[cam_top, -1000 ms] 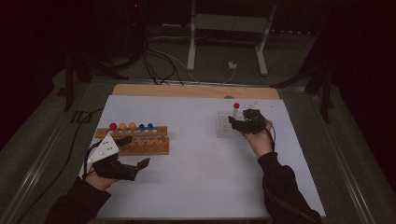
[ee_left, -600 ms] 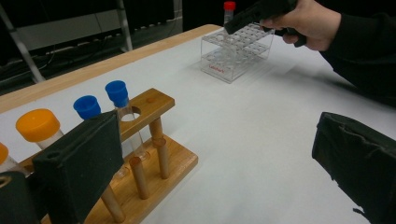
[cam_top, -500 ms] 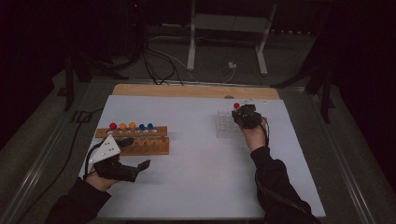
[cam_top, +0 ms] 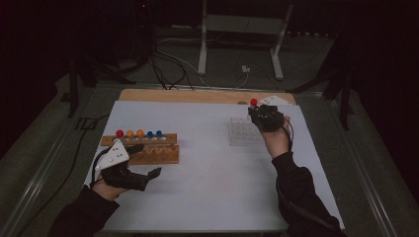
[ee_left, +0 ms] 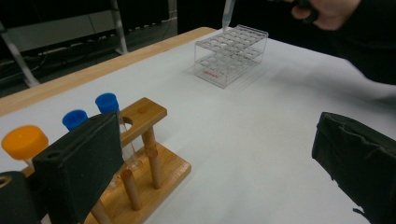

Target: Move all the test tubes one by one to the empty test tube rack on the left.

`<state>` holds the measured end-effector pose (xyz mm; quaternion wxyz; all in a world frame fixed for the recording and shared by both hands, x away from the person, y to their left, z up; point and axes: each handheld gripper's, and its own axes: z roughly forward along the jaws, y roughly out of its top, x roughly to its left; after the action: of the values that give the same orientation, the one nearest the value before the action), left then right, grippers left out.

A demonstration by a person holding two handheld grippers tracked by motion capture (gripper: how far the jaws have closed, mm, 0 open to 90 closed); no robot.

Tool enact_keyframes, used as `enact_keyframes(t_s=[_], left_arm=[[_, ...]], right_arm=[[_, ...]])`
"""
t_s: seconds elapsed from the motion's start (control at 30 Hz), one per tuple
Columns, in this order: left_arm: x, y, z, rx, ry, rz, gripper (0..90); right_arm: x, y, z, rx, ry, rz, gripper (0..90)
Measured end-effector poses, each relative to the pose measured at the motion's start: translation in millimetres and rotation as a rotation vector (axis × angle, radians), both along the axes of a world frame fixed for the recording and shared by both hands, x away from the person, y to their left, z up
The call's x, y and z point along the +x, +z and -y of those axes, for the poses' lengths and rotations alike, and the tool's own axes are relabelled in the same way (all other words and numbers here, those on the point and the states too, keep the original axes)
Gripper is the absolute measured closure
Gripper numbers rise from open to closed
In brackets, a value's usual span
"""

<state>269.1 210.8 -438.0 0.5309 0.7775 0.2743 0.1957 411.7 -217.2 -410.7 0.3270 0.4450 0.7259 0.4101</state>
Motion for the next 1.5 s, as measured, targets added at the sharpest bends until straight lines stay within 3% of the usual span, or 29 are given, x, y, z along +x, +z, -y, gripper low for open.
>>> enact_keyframes(t_s=[0.2,0.43,0.8,1.1,1.23,1.5], left_arm=[[2.3,5.6,8.2,0.004,-0.024,-0.001,2.7],[5.8,12.0,20.8,0.014,-0.062,-0.008,2.7],[14.2,19.1,40.7,0.012,-0.126,-0.039,2.9],[20.0,19.7,73.6,0.032,-0.197,-0.035,4.6],[21.5,18.7,90.3,0.035,-0.220,-0.025,8.4],[30.4,15.1,119.5,0.036,-0.263,-0.020,28.6]], right_arm=[[-21.2,15.5,-6.9,0.008,0.069,0.019,75.1],[-46.5,14.9,-19.6,0.002,0.165,0.009,75.1],[-89.2,-6.0,-43.9,-0.003,0.313,-0.033,75.1],[-119.0,-27.7,-67.6,-0.015,0.423,-0.079,75.1],[-126.2,-33.1,-74.8,-0.011,0.460,-0.094,75.1],[-130.9,-36.6,-80.6,-0.016,0.490,-0.105,75.1]])
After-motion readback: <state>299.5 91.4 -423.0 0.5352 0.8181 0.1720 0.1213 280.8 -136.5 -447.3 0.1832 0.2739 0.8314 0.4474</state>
